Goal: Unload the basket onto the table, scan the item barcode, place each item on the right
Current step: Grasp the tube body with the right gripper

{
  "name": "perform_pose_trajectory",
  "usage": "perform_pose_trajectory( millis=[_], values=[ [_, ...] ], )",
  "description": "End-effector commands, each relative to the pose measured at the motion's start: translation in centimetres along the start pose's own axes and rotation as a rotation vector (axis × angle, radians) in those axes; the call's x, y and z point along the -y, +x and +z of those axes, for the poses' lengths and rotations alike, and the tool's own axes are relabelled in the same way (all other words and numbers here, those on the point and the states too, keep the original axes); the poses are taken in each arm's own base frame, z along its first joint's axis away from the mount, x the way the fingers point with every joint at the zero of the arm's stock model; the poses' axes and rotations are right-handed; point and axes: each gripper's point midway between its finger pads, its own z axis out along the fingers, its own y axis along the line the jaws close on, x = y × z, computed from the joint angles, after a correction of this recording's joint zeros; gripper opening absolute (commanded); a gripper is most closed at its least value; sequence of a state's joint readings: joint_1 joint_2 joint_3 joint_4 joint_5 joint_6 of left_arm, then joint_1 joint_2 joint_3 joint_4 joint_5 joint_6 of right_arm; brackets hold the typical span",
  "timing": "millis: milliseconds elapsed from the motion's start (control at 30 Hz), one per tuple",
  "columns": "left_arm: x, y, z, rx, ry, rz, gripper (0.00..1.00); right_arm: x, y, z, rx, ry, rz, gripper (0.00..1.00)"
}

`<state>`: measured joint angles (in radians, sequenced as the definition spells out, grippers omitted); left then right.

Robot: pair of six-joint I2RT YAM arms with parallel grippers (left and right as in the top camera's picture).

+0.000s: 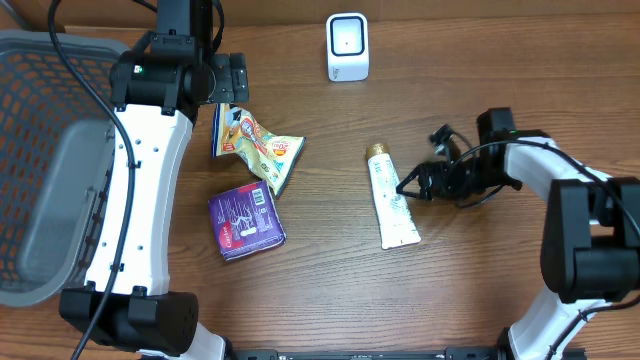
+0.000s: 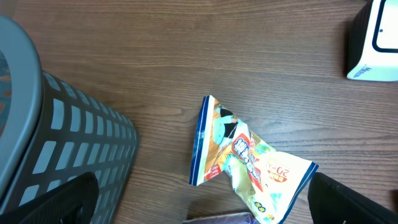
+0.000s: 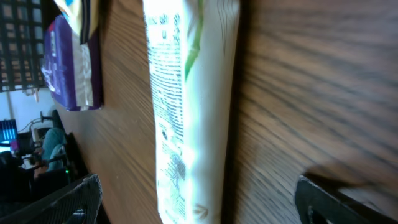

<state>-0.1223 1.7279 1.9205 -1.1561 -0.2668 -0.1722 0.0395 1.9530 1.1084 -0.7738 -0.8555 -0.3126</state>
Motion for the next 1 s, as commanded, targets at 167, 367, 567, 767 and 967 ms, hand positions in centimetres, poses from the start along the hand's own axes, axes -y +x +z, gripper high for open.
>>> perform_pose_trajectory(
  millis=[167, 367, 567, 767, 967],
  values=[
    [-0.4, -0.7, -0.8, 0.028, -0.01, 0.009, 1.0, 0.9, 1.8, 3.7, -0.087, -0.033, 0.055, 1.0],
    [-0.5, -0.7, -0.8, 0.028, -0.012, 0.007, 1.0, 2.0, 2.9, 6.2, -0.145, -0.012, 0.042, 1.0],
    [-0.5, -0.7, -0.8, 0.028, -0.011, 0.008, 1.0, 3.1, 3.5, 6.9, -0.159, 0.015, 0.043, 0.43],
    [-0.5, -0.7, -0.8, 0.028, -0.011, 0.008, 1.0, 3.7, 3.8, 7.0, -0.159, 0.039, 0.036, 0.12],
    [-0.5, -0.7, -0.8, 0.028, -0.011, 0.008, 1.0, 3.1, 3.6, 7.1, -0.151, 0.003, 0.039, 0.04]
  ],
)
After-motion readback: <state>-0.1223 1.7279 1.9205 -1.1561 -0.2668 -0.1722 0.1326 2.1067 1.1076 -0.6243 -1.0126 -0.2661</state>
